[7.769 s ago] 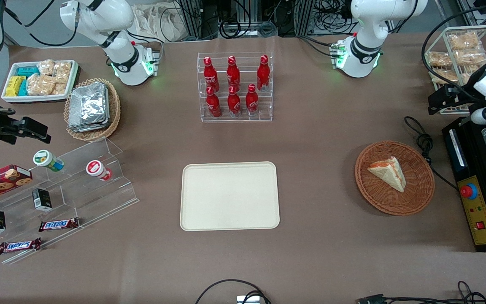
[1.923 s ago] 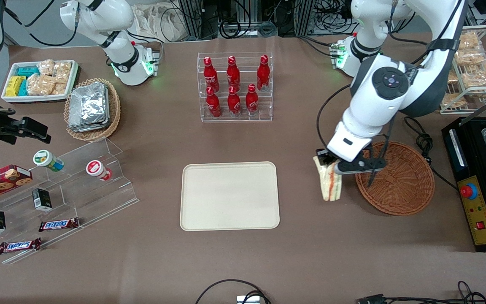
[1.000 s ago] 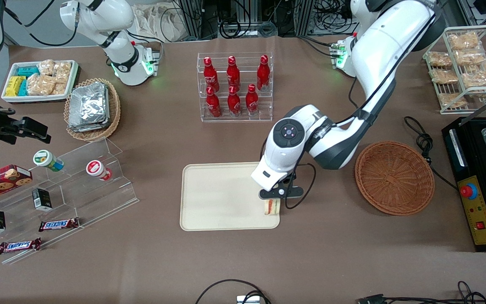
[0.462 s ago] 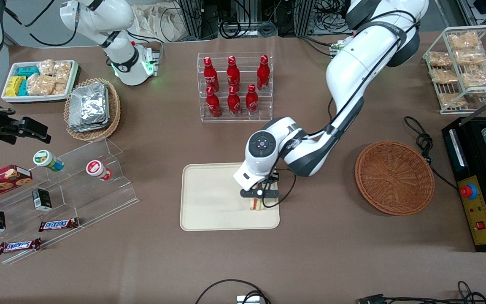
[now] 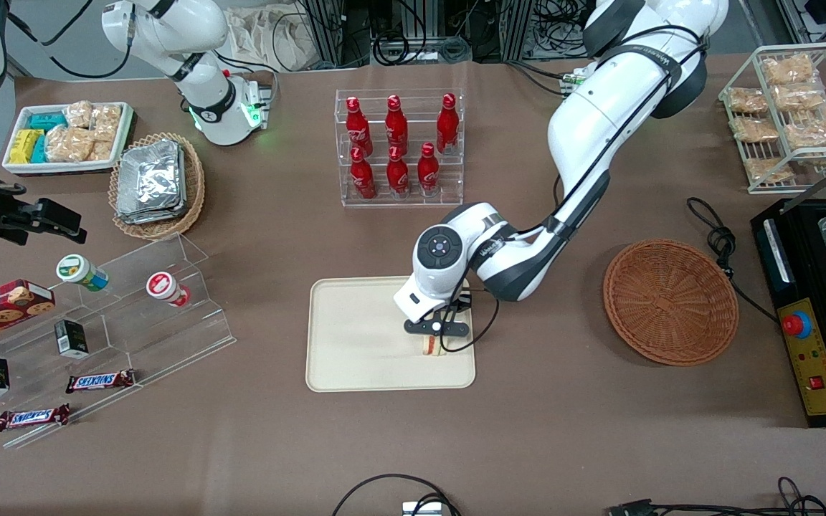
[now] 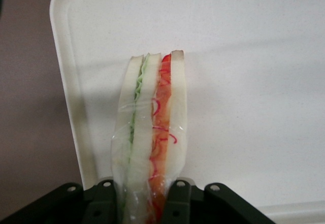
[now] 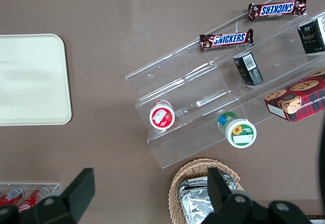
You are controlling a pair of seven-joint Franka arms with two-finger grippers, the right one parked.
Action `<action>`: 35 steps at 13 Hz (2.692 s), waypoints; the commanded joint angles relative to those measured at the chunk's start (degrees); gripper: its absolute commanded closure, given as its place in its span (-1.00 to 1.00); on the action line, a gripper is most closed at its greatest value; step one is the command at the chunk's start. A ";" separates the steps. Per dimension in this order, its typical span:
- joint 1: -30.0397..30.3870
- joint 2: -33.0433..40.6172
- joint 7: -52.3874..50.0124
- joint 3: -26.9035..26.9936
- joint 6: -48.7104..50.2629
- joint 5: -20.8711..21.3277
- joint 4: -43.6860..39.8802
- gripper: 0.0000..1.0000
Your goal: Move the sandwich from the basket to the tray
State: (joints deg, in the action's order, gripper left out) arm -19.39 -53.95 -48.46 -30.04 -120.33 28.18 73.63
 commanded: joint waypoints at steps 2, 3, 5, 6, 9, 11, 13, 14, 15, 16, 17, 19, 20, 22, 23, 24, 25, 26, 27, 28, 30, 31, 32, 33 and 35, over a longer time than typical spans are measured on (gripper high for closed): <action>-1.17 -0.98 -6.98 0.51 -0.86 1.18 -2.00 -0.96; -1.08 -0.98 -8.91 0.51 -1.31 1.09 -2.08 -0.99; -1.08 -0.29 -13.83 0.51 -1.40 1.26 -2.26 -1.00; -0.74 0.24 -16.03 0.51 -1.22 1.35 -2.52 -1.00; -0.56 5.32 -19.82 2.52 -0.43 1.35 -2.61 -1.00; -0.47 8.76 -22.37 4.02 3.67 1.44 -2.70 -1.00; 0.58 11.83 -22.21 5.33 7.90 1.35 -2.53 -1.00; 1.72 13.94 -21.77 5.52 9.22 1.27 -2.00 -1.00; 3.99 15.44 -21.33 5.35 10.89 0.66 -2.00 -1.00; 5.75 16.93 -20.89 5.17 12.47 0.39 -2.00 -1.00; 6.55 18.34 -19.41 5.17 13.27 0.04 -2.00 -1.00; 9.71 20.45 -16.33 5.17 15.20 -2.06 -2.00 -1.00; 11.21 21.85 -12.66 5.17 16.43 -3.82 -2.00 -1.00; 14.72 24.32 -5.89 5.17 18.72 -7.59 -2.09 -1.00; 16.39 25.29 -3.07 5.17 20.12 -8.83 -2.00 -1.00; 17.54 26.34 -0.52 5.17 21.44 -9.71 -2.08 -1.00; 18.68 27.31 2.29 5.17 22.58 -10.59 -2.09 -1.00; 19.74 28.10 4.93 5.17 23.73 -11.38 -2.00 -1.00; 20.62 28.98 7.04 5.17 25.04 -12.09 -2.08 -1.00; 21.41 29.68 8.63 5.17 25.84 -12.97 -2.09 -1.00; 23.87 31.09 11.88 5.17 27.77 -14.55 -2.00 -1.00; 25.44 31.70 14.94 5.17 28.74 -15.08 -2.08 -1.00; 25.98 32.32 17.84 5.17 29.97 -15.52 -2.09 -1.00; 26.25 33.28 20.40 5.43 30.85 -15.61 -1.91 -1.00; 27.39 35.04 26.28 5.69 32.08 -15.87 -1.04 -1.00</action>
State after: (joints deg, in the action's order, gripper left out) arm 6.99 -22.39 -27.43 -24.54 -89.64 13.54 70.06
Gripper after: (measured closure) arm 0.000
